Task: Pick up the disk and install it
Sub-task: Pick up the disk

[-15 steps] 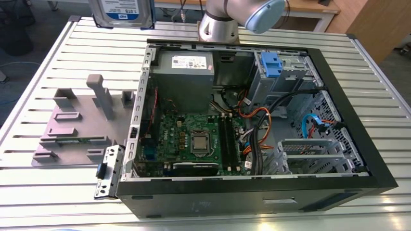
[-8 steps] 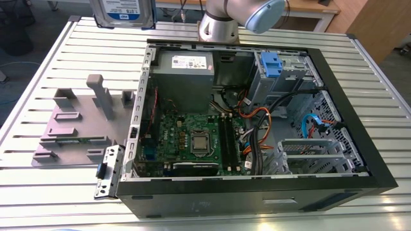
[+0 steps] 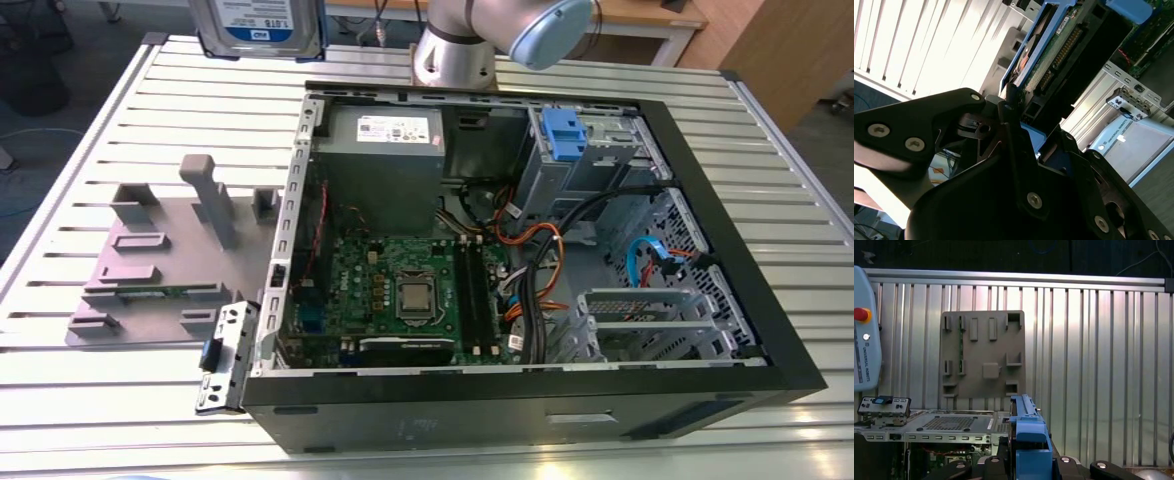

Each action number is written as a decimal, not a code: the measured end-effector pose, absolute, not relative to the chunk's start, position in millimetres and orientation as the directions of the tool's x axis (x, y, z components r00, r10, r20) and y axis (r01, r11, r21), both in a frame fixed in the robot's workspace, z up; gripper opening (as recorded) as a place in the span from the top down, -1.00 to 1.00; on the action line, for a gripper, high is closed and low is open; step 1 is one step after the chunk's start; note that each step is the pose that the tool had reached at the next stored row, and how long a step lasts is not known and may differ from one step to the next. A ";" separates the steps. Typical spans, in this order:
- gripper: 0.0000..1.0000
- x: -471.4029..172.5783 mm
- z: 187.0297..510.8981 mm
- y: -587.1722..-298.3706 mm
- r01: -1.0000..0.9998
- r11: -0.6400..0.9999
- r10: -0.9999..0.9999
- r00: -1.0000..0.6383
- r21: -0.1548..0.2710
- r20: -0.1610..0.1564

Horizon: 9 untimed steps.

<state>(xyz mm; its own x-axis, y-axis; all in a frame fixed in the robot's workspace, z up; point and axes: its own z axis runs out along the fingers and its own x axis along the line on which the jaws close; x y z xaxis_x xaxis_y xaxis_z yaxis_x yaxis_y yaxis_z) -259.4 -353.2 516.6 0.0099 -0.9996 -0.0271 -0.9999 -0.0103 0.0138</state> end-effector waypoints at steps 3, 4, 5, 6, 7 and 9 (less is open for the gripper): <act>0.27 -258.7 516.6 -353.2 -1.000 -0.010 -1.000 0.010 0.014 -0.027; 0.27 -258.4 516.6 -353.2 -1.000 -0.010 -1.000 0.010 0.014 -0.027; 0.27 -258.1 516.6 -353.2 -1.000 -0.010 -1.000 0.010 0.014 -0.027; 0.27 -257.9 516.6 -353.2 -1.000 -0.010 -1.000 0.010 0.014 -0.027; 0.27 -257.6 516.6 -353.2 -1.000 -0.010 -1.000 0.010 0.014 -0.027; 0.27 -257.1 516.6 -353.2 -1.000 -0.010 -1.000 0.010 0.014 -0.027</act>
<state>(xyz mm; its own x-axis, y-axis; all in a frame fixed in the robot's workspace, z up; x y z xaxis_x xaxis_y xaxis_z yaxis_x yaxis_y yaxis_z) -257.1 -353.2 516.6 0.0099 -0.9996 -0.0270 -0.9999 -0.0103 0.0139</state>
